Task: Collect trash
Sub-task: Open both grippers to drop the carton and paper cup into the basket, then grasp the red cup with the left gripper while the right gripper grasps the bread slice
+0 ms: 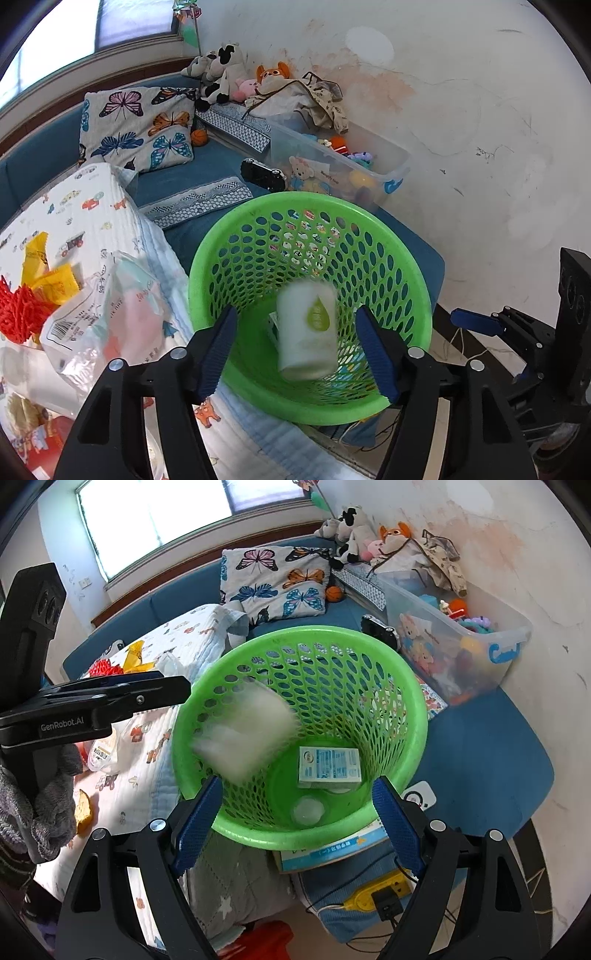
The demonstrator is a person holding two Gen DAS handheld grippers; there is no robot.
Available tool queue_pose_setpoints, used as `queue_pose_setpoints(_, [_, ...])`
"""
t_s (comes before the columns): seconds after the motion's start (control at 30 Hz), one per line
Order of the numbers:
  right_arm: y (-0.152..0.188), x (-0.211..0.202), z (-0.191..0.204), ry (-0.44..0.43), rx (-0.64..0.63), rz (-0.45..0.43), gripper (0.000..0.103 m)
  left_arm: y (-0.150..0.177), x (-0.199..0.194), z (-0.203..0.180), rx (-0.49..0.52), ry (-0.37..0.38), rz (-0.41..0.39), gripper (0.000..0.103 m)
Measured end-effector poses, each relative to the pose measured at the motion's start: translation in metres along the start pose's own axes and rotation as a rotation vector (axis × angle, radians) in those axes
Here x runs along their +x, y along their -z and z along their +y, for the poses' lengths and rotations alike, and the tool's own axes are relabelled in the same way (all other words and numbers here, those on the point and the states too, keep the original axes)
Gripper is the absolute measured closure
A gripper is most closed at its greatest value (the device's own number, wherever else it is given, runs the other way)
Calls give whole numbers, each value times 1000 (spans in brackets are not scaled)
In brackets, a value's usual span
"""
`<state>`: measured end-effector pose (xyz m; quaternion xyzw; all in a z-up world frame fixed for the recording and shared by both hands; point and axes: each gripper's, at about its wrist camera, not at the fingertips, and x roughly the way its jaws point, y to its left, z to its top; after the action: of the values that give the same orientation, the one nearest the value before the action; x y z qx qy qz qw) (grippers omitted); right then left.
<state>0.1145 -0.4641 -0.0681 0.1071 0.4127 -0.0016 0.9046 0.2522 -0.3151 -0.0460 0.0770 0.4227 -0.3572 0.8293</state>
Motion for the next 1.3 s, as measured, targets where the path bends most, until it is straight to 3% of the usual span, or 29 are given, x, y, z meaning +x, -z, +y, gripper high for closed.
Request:
queue_pose_setpoints(0.47, [6, -8, 25, -47, -24, -8, 20, 27, -63, 20, -9, -73, -90, 33])
queue_pose_setpoints(0.8, [9, -10, 60, -100, -82, -11, 17, 64, -124, 63, -64, -170, -169, 28])
queue_pose_setpoints(1.03, [13, -10, 89, -139, -127, -8, 16, 91, -162, 99, -113, -278, -214, 28])
queue_pose_setpoints(1.3, [22, -6, 125, -166, -183, 6, 15, 124, -178, 140, -220, -331, -218, 28])
